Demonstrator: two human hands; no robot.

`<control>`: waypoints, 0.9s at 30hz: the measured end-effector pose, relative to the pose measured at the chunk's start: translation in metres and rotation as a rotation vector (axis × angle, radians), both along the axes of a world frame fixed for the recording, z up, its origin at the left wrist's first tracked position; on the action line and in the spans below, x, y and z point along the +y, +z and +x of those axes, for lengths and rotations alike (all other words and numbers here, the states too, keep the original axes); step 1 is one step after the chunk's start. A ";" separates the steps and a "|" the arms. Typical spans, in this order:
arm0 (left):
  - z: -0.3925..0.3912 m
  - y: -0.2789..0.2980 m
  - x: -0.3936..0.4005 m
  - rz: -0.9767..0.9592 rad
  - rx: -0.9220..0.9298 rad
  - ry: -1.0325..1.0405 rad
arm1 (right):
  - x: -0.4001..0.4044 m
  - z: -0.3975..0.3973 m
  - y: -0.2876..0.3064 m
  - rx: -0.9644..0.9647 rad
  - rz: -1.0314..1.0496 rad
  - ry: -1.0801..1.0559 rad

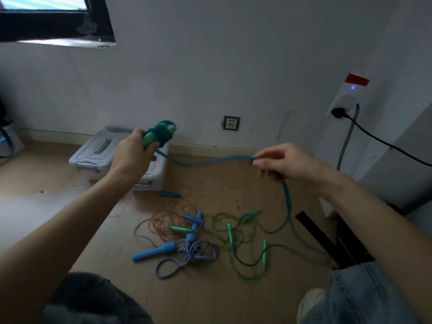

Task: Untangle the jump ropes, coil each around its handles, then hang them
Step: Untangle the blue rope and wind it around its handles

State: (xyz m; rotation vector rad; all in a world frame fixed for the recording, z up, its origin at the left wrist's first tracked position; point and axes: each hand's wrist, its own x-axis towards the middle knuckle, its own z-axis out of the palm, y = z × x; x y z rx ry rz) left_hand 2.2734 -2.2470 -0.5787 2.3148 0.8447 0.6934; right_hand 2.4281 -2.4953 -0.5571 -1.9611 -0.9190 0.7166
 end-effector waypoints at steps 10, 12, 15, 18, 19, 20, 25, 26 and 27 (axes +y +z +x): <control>0.014 0.019 -0.078 -0.329 -0.074 -0.467 | 0.034 -0.051 -0.020 0.201 0.186 0.107; 0.014 0.019 -0.077 -0.362 -0.107 -0.463 | 0.036 -0.053 -0.019 0.271 0.269 0.071; 0.012 0.020 -0.073 -0.376 -0.147 -0.454 | 0.035 -0.054 -0.018 0.325 0.228 0.070; 0.012 0.021 -0.068 -0.320 -0.168 -0.455 | 0.031 -0.051 -0.019 0.399 0.157 0.131; 0.012 0.022 -0.065 -0.279 -0.189 -0.457 | 0.028 -0.050 -0.018 0.435 0.138 0.154; 0.012 0.023 -0.062 -0.216 -0.199 -0.456 | 0.026 -0.049 -0.018 0.471 0.125 0.174; 0.013 0.019 -0.043 0.216 -0.015 -0.242 | 0.018 -0.043 -0.009 0.556 0.096 0.290; 0.013 0.014 -0.044 0.260 0.091 -0.230 | 0.016 -0.043 -0.007 0.569 0.092 0.317; 0.012 0.007 -0.049 0.287 0.206 -0.263 | 0.015 -0.042 -0.004 0.560 0.082 0.335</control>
